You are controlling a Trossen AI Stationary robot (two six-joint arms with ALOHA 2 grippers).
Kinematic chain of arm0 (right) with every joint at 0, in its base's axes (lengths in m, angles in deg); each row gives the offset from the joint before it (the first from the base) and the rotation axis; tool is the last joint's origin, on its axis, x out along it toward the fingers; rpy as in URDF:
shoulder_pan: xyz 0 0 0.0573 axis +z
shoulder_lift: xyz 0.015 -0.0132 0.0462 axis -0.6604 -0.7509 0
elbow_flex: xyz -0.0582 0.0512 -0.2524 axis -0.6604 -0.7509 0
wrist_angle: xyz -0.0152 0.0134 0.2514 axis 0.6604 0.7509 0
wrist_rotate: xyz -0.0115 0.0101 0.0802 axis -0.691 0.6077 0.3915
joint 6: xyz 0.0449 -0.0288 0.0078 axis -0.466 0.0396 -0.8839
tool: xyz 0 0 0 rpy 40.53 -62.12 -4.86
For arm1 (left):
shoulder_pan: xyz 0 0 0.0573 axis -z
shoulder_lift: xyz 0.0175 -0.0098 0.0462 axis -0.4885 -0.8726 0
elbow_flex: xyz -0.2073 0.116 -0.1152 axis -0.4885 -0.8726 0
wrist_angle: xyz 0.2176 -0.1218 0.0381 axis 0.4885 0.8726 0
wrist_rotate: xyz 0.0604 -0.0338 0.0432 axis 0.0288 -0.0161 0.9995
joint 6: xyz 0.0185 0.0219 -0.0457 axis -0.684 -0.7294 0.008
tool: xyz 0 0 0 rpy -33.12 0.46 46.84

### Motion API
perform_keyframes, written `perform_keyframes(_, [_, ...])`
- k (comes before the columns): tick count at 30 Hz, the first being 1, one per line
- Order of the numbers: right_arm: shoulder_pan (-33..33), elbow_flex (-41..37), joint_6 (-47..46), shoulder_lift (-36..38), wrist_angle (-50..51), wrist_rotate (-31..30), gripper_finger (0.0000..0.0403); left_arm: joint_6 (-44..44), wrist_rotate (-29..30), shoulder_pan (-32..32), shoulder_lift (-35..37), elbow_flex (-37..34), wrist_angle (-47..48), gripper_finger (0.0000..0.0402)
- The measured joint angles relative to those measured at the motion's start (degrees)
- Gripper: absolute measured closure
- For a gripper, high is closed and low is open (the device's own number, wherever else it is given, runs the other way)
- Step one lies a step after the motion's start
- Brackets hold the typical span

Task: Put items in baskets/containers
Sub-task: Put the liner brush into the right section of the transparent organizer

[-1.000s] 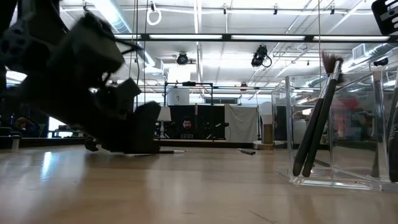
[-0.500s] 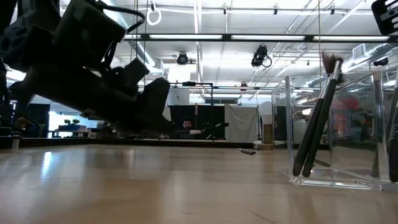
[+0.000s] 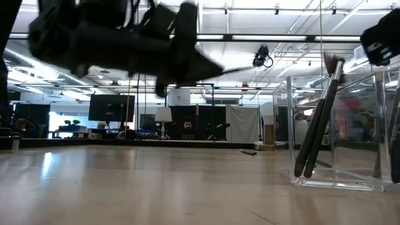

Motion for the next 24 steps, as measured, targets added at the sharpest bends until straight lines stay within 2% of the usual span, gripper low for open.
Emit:
perform_keyframes(2, [-2.5,-1.5,0.1,0.0,-3.5,0.0,0.0266,-2.5,-3.9,-0.8,0.0,3.4,1.1,0.0387])
perform_keyframes(7, [-8.0,-1.7,0.5,0.0,-3.9,0.6,0.0229,-8.9,-10.1,-1.8,-0.1,12.5,6.3,0.0384])
perform_keyframes(11, [-10.8,-1.7,2.2,0.0,-5.9,1.1,0.0194,-10.2,-12.8,-2.4,-0.1,18.9,14.4,0.0385])
perform_keyframes(14, [-12.3,-1.7,6.9,-0.7,-10.9,4.7,0.0179,-10.3,-13.2,-2.4,-0.1,22.4,19.9,0.0385])
perform_keyframes(19, [-14.1,-1.7,12.8,-4.1,-21.1,6.6,0.0177,-10.3,-14.0,-2.4,-0.1,24.1,22.0,0.0381])
perform_keyframes(24, [-15.8,-1.7,15.9,-8.0,-29.2,6.5,0.0193,-10.2,-14.3,-2.3,-0.1,24.1,22.2,0.0384])
